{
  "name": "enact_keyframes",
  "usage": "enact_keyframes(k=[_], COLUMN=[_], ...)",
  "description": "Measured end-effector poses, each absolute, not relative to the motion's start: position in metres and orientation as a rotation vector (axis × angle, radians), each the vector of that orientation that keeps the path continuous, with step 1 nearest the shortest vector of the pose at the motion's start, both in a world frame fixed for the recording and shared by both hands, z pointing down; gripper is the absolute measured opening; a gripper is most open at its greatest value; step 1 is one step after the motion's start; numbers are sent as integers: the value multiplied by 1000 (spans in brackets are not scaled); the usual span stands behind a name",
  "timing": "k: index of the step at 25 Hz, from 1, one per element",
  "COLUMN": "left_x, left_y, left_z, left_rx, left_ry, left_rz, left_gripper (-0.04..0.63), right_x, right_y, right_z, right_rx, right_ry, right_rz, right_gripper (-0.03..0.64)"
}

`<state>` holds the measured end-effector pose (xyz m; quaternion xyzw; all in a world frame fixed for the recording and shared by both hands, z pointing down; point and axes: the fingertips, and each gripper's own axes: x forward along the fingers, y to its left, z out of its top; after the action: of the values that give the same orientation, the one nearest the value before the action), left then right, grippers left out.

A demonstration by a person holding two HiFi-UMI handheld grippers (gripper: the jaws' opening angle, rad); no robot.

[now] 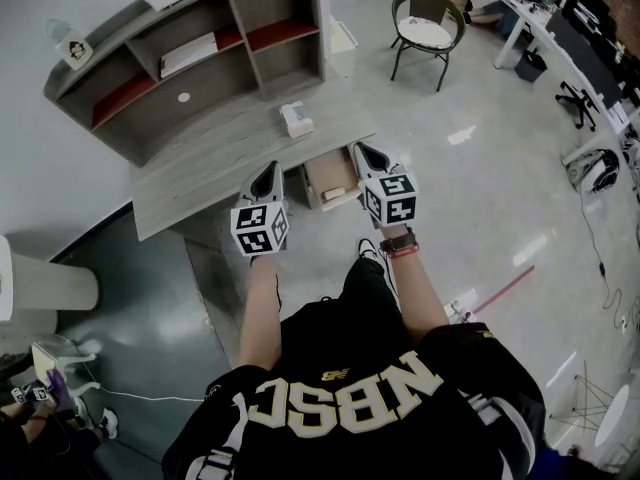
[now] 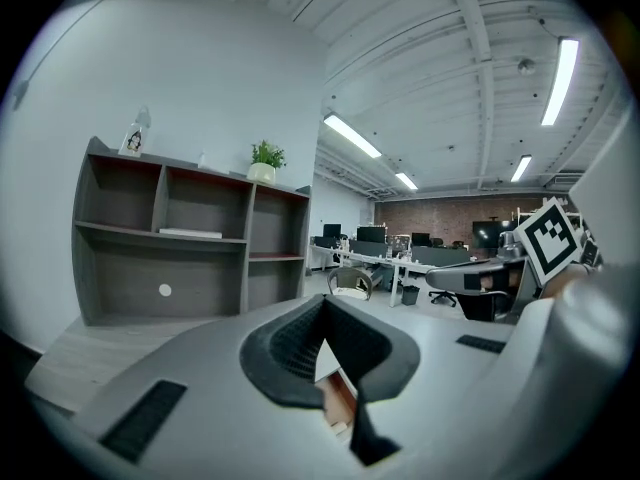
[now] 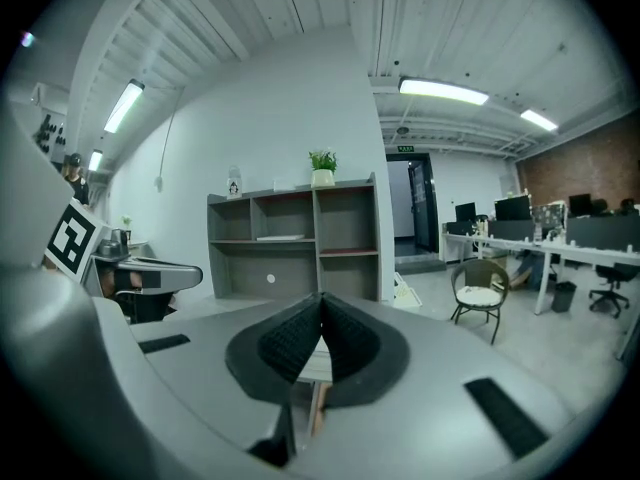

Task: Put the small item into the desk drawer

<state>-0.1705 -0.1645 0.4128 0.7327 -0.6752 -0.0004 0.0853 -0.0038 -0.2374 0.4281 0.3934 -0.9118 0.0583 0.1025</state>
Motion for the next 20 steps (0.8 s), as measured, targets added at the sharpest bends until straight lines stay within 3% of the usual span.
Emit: enact_keyframes(k=[20], left_x=[-153], left_y=[-165], left_z=[400], left_rx=[2217], left_ry=[-2062], left_rz=[-37], left_gripper=[12], right_x=[20], right_y=[-230], right_z=[414], right_rx=[1247], right_ry=[-2702], right_rz=[150], right_gripper=[8])
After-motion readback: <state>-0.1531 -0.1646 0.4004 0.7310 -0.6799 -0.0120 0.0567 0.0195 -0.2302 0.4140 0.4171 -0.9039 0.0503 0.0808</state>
